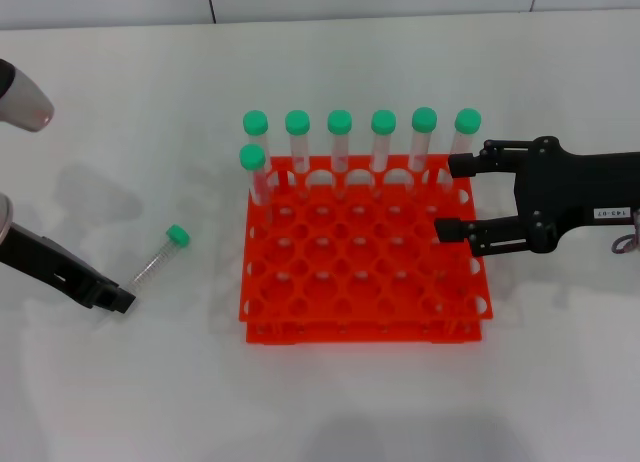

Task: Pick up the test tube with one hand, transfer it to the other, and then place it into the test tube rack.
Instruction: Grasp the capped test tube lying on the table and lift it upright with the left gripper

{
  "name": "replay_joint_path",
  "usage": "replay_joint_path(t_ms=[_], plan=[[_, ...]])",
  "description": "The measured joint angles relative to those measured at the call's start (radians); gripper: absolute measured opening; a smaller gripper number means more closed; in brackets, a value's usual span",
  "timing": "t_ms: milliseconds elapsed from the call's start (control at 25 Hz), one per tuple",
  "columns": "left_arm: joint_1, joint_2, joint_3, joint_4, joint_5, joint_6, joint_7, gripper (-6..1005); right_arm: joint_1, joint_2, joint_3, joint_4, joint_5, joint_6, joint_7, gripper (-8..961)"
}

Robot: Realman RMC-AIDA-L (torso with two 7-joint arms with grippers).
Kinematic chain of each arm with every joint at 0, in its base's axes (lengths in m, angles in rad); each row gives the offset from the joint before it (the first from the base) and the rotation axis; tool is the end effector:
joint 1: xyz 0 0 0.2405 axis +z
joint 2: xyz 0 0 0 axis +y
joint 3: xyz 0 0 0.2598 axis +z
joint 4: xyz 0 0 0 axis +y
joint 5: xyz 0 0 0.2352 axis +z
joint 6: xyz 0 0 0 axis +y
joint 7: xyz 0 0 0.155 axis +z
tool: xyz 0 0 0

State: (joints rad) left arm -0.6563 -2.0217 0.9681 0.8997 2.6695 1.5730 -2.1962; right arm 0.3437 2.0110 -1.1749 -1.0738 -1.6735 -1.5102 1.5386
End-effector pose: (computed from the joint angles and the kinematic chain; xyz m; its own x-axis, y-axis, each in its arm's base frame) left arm -0.2919 0.3773 0.0143 0.6120 0.7600 -0.2185 0.6934 -0.6486 -0.3139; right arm 0.2231 0.3462 0.0181 0.8791 -0.1649 -0.4472 -0.2652 -0.9488 -0.1714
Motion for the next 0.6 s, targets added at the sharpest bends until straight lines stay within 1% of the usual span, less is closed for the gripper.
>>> replay_joint_path(t_ms=[600], plan=[[-0.009,0.004,-0.01,-0.013,0.009,-0.024,-0.009,200,0.003,0.0,-0.001,0.0,0.0,0.007,0.0,803]])
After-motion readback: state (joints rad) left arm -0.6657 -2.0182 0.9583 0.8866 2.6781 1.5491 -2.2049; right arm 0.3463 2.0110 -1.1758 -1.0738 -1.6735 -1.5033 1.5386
